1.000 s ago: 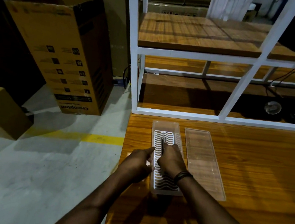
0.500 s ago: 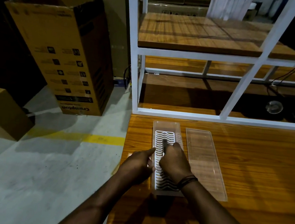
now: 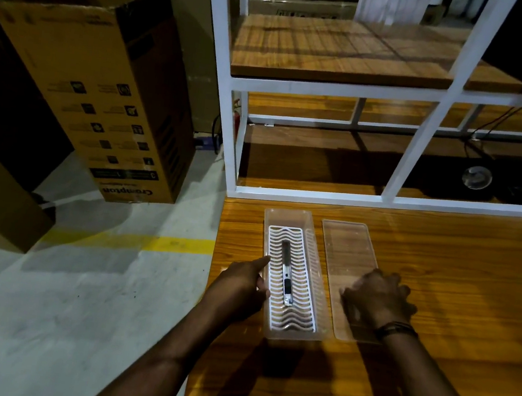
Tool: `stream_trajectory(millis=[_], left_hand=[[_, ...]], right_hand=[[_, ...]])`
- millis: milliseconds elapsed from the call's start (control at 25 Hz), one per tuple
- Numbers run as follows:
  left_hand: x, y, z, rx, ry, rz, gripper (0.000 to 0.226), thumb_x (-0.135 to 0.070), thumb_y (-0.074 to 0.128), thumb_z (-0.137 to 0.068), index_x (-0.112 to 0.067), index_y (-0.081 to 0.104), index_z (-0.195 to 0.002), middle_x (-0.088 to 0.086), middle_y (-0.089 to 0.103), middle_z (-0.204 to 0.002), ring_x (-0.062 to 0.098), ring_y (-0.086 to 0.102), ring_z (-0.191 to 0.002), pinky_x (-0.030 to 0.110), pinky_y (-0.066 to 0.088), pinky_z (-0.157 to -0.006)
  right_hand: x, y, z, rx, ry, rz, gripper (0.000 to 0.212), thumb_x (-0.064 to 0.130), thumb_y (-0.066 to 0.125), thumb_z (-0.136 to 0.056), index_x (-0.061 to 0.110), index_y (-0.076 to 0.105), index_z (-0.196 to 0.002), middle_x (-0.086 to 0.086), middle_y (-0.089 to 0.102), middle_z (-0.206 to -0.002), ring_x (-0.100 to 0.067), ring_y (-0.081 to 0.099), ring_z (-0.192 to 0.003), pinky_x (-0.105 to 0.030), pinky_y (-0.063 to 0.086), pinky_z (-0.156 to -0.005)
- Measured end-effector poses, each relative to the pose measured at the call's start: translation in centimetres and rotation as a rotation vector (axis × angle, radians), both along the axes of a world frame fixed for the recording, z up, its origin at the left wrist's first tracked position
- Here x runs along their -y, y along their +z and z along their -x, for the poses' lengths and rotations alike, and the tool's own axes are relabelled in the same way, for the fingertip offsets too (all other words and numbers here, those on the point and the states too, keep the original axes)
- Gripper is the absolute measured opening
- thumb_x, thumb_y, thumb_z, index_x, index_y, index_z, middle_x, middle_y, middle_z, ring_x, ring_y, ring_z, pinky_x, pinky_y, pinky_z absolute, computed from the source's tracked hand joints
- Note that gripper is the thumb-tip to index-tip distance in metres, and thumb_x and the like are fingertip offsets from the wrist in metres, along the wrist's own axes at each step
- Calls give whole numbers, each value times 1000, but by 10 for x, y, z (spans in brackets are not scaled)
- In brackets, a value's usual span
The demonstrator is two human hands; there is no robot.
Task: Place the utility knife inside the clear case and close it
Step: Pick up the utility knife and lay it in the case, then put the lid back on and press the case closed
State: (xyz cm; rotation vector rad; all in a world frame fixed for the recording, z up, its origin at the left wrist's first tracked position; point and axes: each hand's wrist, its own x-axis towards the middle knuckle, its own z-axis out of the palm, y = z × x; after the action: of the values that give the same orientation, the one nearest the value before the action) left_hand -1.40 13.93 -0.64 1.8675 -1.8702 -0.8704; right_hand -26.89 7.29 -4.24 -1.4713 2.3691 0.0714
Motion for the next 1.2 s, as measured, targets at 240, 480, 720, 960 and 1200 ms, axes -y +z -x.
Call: stream_trajectory(millis=[240, 480, 720, 960, 1200], left_hand=[[-1, 4, 2, -44, 33, -36, 66, -16, 67, -94, -28, 44, -154, 0, 75, -117, 12, 66, -90, 20, 47, -72], [-3, 9, 3, -73, 41, -56, 65, -18, 69, -94, -30, 45, -152, -1, 74, -116, 10, 66, -86, 18, 46, -63], [-3, 10, 3, -44, 36, -82, 66, -19, 70, -92, -33, 44, -151, -5, 73, -106, 14, 69, -91, 29, 57, -73], [-5, 13, 0, -12, 29, -69, 61, -21, 69, -93, -28, 48, -150, -3, 74, -108, 17, 68, -97, 34, 57, -83], [-4, 12, -1, 5, -2, -55, 67, -25, 70, -93, -30, 43, -154, -2, 74, -112, 18, 67, -102, 31, 54, -83]], right_hand=[[9, 11, 1, 143, -66, 88, 74, 38, 89, -65, 14, 53, -125, -20, 53, -128, -42, 56, -113, -54, 53, -92], [-2, 60, -8, 586, 27, 203, 33, 10, 63, -86, 16, 69, -117, -8, 71, -104, -29, 67, -90, -36, 53, -69], [-18, 83, -40, 780, 117, 237, 24, 2, 55, -80, 12, 74, -90, -7, 74, -86, -29, 68, -80, -40, 54, -74], [-22, 89, -56, 1030, 102, 202, 44, 14, 57, -65, 20, 72, -107, -4, 76, -93, -32, 70, -89, -45, 56, -81], [-24, 74, -73, 1122, 125, 132, 61, 23, 65, -89, 37, 46, -146, -2, 72, -123, -22, 76, -92, -45, 61, -83]])
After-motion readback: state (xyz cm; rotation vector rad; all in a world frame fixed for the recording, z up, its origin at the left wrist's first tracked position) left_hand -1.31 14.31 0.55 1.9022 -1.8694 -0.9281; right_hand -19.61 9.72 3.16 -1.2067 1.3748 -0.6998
